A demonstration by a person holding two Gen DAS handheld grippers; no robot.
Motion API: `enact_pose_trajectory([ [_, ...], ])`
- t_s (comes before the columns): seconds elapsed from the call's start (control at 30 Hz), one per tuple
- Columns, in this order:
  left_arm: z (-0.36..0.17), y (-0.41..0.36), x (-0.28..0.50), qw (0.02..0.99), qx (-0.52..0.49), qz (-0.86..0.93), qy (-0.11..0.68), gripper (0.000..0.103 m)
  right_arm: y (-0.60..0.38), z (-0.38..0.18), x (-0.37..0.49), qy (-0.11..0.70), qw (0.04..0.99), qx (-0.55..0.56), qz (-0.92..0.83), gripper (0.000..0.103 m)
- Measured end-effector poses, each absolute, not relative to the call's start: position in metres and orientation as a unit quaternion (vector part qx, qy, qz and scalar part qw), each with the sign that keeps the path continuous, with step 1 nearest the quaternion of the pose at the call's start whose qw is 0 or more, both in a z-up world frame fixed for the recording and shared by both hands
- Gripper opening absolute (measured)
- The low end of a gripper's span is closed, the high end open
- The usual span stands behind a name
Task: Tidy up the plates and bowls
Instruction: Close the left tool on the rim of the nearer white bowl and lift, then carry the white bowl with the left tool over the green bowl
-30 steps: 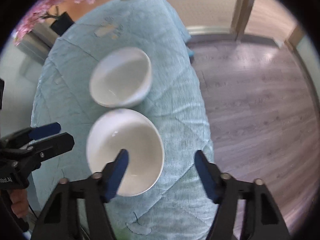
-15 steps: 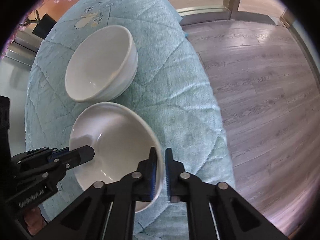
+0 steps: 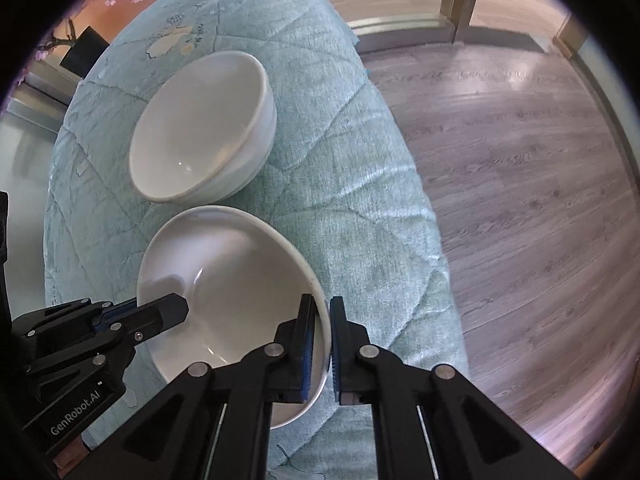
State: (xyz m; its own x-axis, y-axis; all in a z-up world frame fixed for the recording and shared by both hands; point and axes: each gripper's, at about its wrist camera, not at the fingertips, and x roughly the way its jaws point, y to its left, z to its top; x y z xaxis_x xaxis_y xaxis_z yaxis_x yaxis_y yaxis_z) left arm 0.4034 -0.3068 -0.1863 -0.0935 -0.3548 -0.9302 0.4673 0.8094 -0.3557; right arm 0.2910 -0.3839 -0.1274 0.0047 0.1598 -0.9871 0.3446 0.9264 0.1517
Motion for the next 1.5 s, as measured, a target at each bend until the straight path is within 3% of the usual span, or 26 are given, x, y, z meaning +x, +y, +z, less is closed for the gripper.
enact_pose_trajectory([
  [0.3, -0.096, -0.285, 0.376, 0.718, 0.039, -0.306, 0.623, 0.003, -0.365, -0.044, 0.279, 0.651, 0.738, 0.167, -0.067, 0.005],
  [0.53, 0.007, -0.245, 0.328, 0.764, 0.031, -0.304, 0.569, 0.002, -0.339, 0.049, 0.25, 0.6, 0.784, 0.15, -0.049, 0.005],
  [0.83, 0.089, -0.208, 0.251, 0.791, 0.036, -0.292, 0.536, 0.002, -0.313, 0.124, 0.196, 0.569, 0.809, 0.141, -0.038, 0.005],
  [1.2, 0.114, -0.17, 0.161, 0.791, 0.027, -0.288, 0.539, 0.002, -0.296, 0.155, 0.137, 0.559, 0.817, 0.138, -0.029, 0.005],
  [1.5, 0.064, -0.153, 0.118, 0.765, 0.017, -0.267, 0.586, 0.002, -0.282, 0.121, 0.108, 0.601, 0.787, 0.135, -0.025, 0.005],
])
